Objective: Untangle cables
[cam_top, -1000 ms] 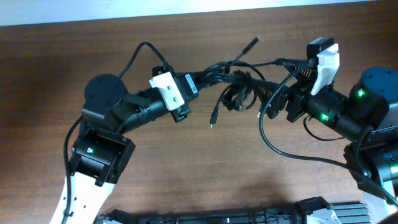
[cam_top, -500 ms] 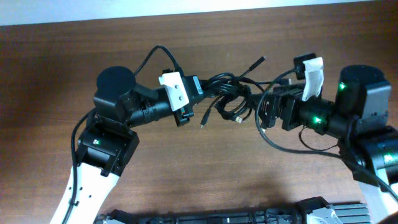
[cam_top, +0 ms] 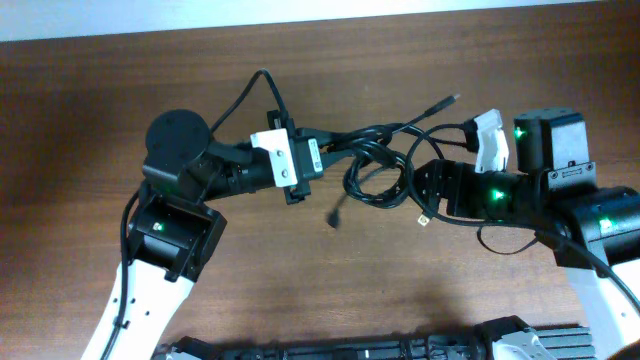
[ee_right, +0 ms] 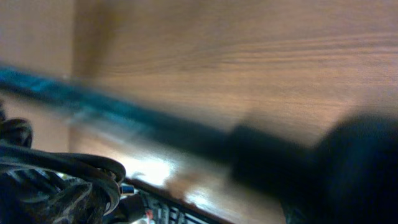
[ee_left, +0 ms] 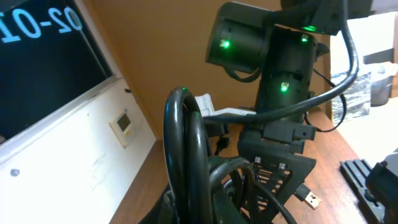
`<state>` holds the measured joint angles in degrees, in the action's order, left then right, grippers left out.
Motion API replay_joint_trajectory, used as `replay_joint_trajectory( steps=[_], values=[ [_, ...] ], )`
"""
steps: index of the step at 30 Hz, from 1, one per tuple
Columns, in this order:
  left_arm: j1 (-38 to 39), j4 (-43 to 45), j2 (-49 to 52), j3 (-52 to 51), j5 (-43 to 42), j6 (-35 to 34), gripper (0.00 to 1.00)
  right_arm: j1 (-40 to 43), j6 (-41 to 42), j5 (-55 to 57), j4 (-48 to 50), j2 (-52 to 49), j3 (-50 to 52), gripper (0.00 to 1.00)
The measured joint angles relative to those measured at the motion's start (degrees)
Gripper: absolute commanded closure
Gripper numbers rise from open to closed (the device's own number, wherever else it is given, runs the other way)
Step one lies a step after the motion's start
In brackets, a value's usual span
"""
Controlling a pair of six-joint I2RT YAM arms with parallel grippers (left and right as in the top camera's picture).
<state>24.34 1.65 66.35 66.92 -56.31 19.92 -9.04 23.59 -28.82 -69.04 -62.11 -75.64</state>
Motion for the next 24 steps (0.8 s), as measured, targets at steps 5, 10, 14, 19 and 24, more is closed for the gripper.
replay_joint_trajectory(
  steps=[5, 10, 14, 19, 24],
  values=[
    [0.0, 2.1, 0.0, -0.5, -1.0, 0.0, 1.0, -0.3, 0.0, 6.3, -2.6, 0.0, -0.9, 0.14],
    [0.9, 2.1, 0.0, -1.7, 1.6, 0.0, 1.0, -0.7, 0.0, 15.9, -8.1, 0.2, -1.9, 0.14],
    [1.5, 2.0, -0.8, -1.7, 6.1, 0.0, 1.0, -0.8, 0.0, 18.7, -8.5, 0.2, -2.1, 0.14],
    [1.6, -0.3, -1.6, -1.7, 9.0, -0.2, 1.0, -0.8, 0.0, 18.4, -7.3, 0.1, -2.0, 0.14],
    [1.2, -4.3, -3.4, -1.6, 11.4, -0.2, 1.0, -0.8, -0.2, 15.4, -3.0, -0.5, -1.1, 0.14]
  ],
)
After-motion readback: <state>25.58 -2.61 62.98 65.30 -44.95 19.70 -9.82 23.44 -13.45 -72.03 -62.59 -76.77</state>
